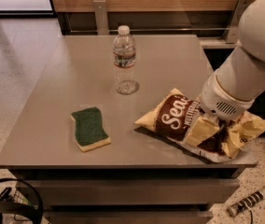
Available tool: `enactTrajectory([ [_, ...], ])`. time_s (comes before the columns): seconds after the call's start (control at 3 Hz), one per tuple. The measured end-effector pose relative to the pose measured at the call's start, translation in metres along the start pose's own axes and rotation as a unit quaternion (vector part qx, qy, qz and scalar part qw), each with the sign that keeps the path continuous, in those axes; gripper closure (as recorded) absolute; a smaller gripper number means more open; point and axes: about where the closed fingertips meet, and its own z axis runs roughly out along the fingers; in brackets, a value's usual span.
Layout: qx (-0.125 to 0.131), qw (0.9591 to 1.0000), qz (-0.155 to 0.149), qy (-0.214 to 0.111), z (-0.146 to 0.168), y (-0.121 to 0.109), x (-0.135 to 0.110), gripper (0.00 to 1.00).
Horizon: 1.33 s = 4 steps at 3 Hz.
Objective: Pick brown chip bag
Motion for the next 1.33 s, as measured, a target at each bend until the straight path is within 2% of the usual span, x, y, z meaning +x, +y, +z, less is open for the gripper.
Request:
enactTrajectory([
  [0.33,0.000,1.0000,0.000,0.000,-0.0009,0.0000,-0.0003,0.89],
  [0.67,0.000,1.0000,0.000,0.000,-0.0011,0.0000,-0.0004,1.00],
  [1.33,0.000,1.0000,0.000,0.000,-0.0012,0.0000,-0.0004,1.00],
])
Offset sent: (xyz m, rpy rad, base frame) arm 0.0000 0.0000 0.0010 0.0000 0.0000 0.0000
